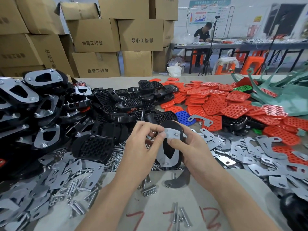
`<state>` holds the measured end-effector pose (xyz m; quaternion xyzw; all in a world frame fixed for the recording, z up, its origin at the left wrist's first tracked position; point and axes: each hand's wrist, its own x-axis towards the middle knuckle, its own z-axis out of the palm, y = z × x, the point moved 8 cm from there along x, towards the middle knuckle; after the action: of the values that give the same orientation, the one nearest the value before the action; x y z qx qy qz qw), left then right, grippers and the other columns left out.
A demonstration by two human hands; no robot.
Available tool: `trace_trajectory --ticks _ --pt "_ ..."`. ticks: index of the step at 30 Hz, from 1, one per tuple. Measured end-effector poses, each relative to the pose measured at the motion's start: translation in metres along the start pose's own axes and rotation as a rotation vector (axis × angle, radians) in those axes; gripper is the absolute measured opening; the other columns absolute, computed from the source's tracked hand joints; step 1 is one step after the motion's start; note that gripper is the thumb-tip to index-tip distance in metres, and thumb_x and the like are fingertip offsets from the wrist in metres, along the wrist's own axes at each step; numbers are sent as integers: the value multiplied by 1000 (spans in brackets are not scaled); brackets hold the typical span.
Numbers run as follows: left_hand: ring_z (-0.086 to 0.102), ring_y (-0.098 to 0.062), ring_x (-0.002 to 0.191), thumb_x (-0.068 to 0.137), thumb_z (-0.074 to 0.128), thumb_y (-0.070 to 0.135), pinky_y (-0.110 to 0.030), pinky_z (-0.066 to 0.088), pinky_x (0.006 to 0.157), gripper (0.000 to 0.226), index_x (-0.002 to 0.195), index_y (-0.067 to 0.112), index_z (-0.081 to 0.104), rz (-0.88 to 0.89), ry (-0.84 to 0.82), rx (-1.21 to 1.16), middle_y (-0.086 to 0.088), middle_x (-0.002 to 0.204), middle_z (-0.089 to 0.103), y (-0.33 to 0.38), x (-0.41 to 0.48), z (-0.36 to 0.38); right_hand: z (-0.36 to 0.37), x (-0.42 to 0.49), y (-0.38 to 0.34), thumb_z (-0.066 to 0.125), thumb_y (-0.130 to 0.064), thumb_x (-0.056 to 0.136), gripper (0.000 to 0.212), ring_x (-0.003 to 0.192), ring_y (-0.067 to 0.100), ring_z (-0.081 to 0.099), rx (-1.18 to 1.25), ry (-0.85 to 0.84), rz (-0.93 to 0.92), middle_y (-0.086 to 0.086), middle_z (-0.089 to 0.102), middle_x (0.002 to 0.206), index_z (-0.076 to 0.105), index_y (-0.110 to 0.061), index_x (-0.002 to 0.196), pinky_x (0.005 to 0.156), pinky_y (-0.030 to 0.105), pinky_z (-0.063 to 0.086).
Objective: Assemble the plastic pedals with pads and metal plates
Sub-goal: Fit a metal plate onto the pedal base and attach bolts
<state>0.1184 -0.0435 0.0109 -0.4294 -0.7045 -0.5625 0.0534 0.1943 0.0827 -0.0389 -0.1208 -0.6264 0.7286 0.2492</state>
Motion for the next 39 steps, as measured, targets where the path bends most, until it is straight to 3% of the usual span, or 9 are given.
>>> trace_trajectory --ticks 19,21,24,28,33,36,39 --pt "62 -12 93 91 70 30 -19 48 75 7 90 32 63 17 62 -8 12 95 59 -3 2 -5 3 -2 -4 69 -15 84 38 111 41 70 9 3 -9 12 76 114 71 -29 120 102 65 50" --pt "62 -10 96 95 67 25 -16 47 77 5 95 30 66 49 33 6 14 99 58 -2 2 -3 1 -2 -3 69 -15 83 40 110 40 70 13 15 -11 11 76 114 71 -28 121 102 64 51" --pt "62 -9 102 101 59 18 -10 45 82 19 111 30 69 84 -23 23 14 106 56 0 1 1 -1 -1 -4 69 -15 81 46 110 38 70 21 37 -14 11 77 113 69 -26 125 102 62 51" --pt "60 -11 106 97 56 28 -13 47 79 32 128 38 57 2 -25 -68 16 108 56 -5 -1 2 -1 -1 -5 68 -14 83 47 110 36 71 31 25 -22 9 77 115 67 -25 128 103 60 52" --pt "60 -5 96 94 68 28 -11 44 73 12 96 38 60 5 45 -35 16 101 55 -2 0 -3 4 -3 -6 69 -14 83 39 110 36 71 31 0 -16 11 76 113 72 -28 119 102 58 53" --pt "59 -5 101 101 58 22 -8 44 75 20 109 38 67 41 -26 -20 17 107 51 0 -1 2 2 -4 -7 69 -7 89 36 111 38 70 44 19 -11 13 76 113 72 -25 119 102 59 52" --pt "57 -5 109 101 57 30 -9 46 77 24 122 42 59 -3 -48 -55 18 116 49 -3 -4 6 2 -4 -6 63 0 97 35 110 37 71 67 9 9 13 76 113 70 -23 122 95 55 58"
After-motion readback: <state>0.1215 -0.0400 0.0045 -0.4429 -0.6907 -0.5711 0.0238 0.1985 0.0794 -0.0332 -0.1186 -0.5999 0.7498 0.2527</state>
